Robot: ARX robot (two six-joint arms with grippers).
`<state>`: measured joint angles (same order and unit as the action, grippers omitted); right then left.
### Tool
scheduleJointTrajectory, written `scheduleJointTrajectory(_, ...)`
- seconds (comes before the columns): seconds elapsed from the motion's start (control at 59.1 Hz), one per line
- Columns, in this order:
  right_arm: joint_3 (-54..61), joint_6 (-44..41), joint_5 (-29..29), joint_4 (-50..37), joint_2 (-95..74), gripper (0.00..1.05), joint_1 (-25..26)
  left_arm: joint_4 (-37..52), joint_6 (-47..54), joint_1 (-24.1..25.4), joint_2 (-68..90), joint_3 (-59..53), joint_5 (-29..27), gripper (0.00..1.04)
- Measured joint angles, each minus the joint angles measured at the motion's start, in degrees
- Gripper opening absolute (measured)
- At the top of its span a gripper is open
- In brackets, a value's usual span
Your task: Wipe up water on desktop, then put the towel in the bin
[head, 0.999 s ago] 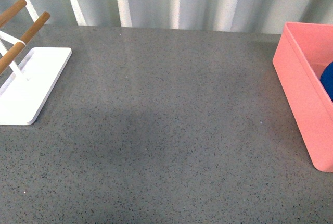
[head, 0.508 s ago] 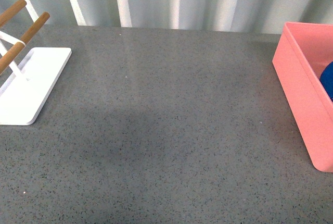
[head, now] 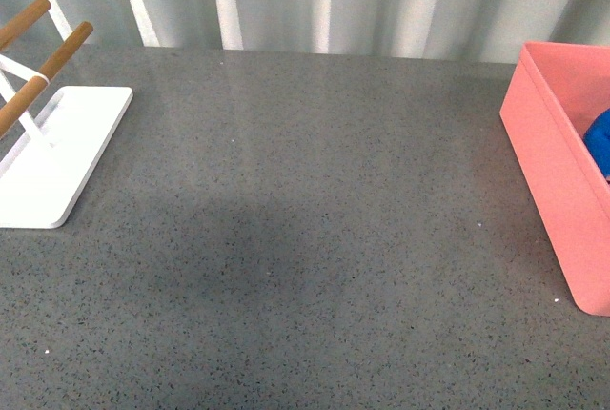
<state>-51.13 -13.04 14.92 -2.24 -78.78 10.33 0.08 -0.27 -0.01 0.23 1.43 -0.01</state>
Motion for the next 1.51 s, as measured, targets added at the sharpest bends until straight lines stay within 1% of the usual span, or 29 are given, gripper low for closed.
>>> scheduleJointTrajectory(0.017, 2.6, 0.9, 0.9, -1.5, 2.8, 0.98, -0.4, 0.0, 0.0, 0.0, 0.0, 0.0, 0.0, 0.98)
scheduleJointTrajectory(0.085, 10.2, 1.5, 1.3, -6.3, 9.9, 0.98, -1.4, 0.0, 0.0, 0.0, 0.0, 0.0, 0.0, 0.98)
scheduleJointTrajectory(0.186, 18.0, 1.6, 1.7, -7.7, 17.4, 0.98, -2.4, 0.0, 0.0, 0.0, 0.0, 0.0, 0.0, 0.98)
scheduleJointTrajectory(0.237, 22.0, 2.0, 1.1, -7.6, 20.9, 0.98, -3.2, 0.0, 0.0, 0.0, 0.0, 0.0, 0.0, 0.98)
scheduleJointTrajectory(0.254, 24.0, 3.0, -0.6, -9.9, 21.7, 0.96, -3.8, 0.0, 0.0, 0.0, 0.0, 0.0, 0.0, 0.98)
scheduleJointTrajectory(0.271, 26.8, 4.2, -3.6, -14.1, 22.8, 0.92, -5.0, 0.0, 0.0, 0.0, 0.0, 0.0, 0.0, 0.98)
scheduleJointTrajectory(0.288, 28.2, 4.8, -5.1, -16.4, 23.2, 0.91, -5.7, 0.0, 0.0, 0.0, 0.0, 0.0, 0.0, 0.98)
scheduleJointTrajectory(0.322, 33.6, 7.2, -10.7, -25.0, 25.1, 0.84, -8.0, 0.0, 0.0, 0.0, 0.0, 0.0, 0.0, 0.98)
scheduleJointTrajectory(0.339, 34.8, 7.7, -11.5, -26.9, 25.6, 0.82, -8.3, 0.0, 0.0, 0.0, 0.0, 0.0, 0.0, 0.98)
scheduleJointTrajectory(0.373, 40.0, 9.0, -13.4, -33.6, 28.4, 0.74, -9.6, 0.0, 0.0, 0.0, 0.0, 0.0, 0.0, 0.98)
scheduleJointTrajectory(0.406, 42.5, 9.8, -13.7, -36.0, 30.2, 0.69, -9.9, 0.0, 0.0, 0.0, 0.0, 0.0, 0.0, 0.98)
scheduleJointTrajectory(0.44, 46.1, 10.4, -14.1, -39.2, 32.7, 0.62, -10.1, 0.0, 0.0, 0.0, 0.0, 0.0, 0.0, 0.98)
scheduleJointTrajectory(0.457, 46.5, 10.6, -14.2, -39.3, 33.0, 0.61, -10.1, 0.0, 0.0, 0.0, 0.0, 0.0, 0.0, 0.98)
scheduleJointTrajectory(0.508, 49.7, 11.2, -14.5, -36.5, 37.7, 0.5, -10.1, 0.0, 0.0, 0.0, -0.1, 0.0, 0.0, 0.98)
scheduleJointTrajectory(0.542, 49.7, 11.5, -14.6, -33.6, 40.3, 0.43, -10.1, 0.0, 0.0, 0.0, -0.1, 0.0, 0.0, 0.98)
scheduleJointTrajectory(0.559, 49.7, 11.6, -14.6, -33.2, 41.0, 0.41, -10.1, 0.0, 0.0, 0.0, 0.0, 0.0, 0.0, 0.98)
scheduleJointTrajectory(0.627, 49.7, 11.9, -14.7, -30.2, 45.5, 0.27, -10.1, 0.0, 0.0, 0.0, 0.0, 0.0, 0.0, 0.98)
scheduleJointTrajectory(0.694, 49.8, 12.0, -14.7, -28.2, 47.9, 0.16, -10.1, 0.0, 0.0, 0.0, 0.0, 0.0, 0.0, 0.98)
scheduleJointTrajectory(0.762, 49.8, 12.0, -14.7, -25.8, 50.6, 0.03, -10.1, 0.0, 0.0, 0.0, -0.1, 0.0, 0.0, 0.98)
scheduleJointTrajectory(1.202, 49.8, 12.4, -14.7, -13.6, 63.2, 0.03, -10.2, 0.0, 0.0, 0.0, 0.0, 0.0, 0.0, 0.98)
scheduleJointTrajectory(1.507, 49.8, 12.5, -14.7, -8.4, 68.4, 0.03, -10.2, 0.0, 0.0, 0.0, 0.0, 0.0, 0.0, 0.98)
